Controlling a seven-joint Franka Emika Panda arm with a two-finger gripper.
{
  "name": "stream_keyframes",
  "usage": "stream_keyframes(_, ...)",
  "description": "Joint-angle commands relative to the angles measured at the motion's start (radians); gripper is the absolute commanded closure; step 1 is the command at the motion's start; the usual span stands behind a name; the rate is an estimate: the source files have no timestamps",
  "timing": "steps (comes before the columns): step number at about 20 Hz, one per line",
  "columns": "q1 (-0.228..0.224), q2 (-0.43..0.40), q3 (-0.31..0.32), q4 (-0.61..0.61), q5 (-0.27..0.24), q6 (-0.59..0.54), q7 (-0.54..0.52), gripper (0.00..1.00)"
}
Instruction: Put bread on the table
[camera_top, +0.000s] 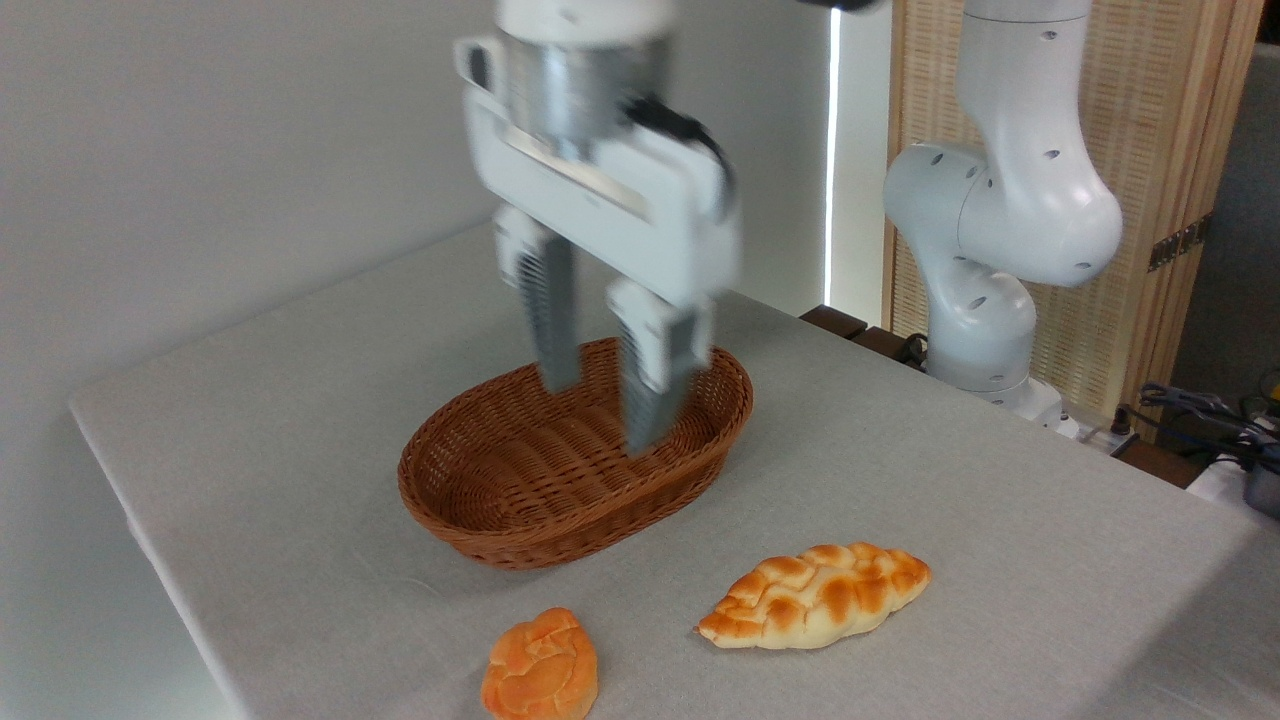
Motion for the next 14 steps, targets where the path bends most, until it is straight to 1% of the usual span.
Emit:
stream_keyframes(1,0.017,0.016,-0.121,0.066,0.001,-0.037,-0.137,0.00)
stream_keyframes(2,0.018,0.019,-0.143,0.065,0.013,-0.035,-0.149,0.00)
stream_keyframes(4,0.018,0.024,-0.174,0.063,0.054,-0.038,-0.172,0.00)
stream_keyframes(5,0.018,0.024,-0.174,0.063,0.060,-0.040,-0.186,0.00)
stream_keyframes(8,0.018,0.027,-0.175,0.060,0.070,-0.070,-0.179,0.00)
stream_keyframes(10,0.015,0.028,-0.188,0.054,0.129,-0.072,-0.177,0.00)
stream_keyframes(14,0.014,0.027,-0.177,0.054,0.133,-0.073,-0.169,0.00)
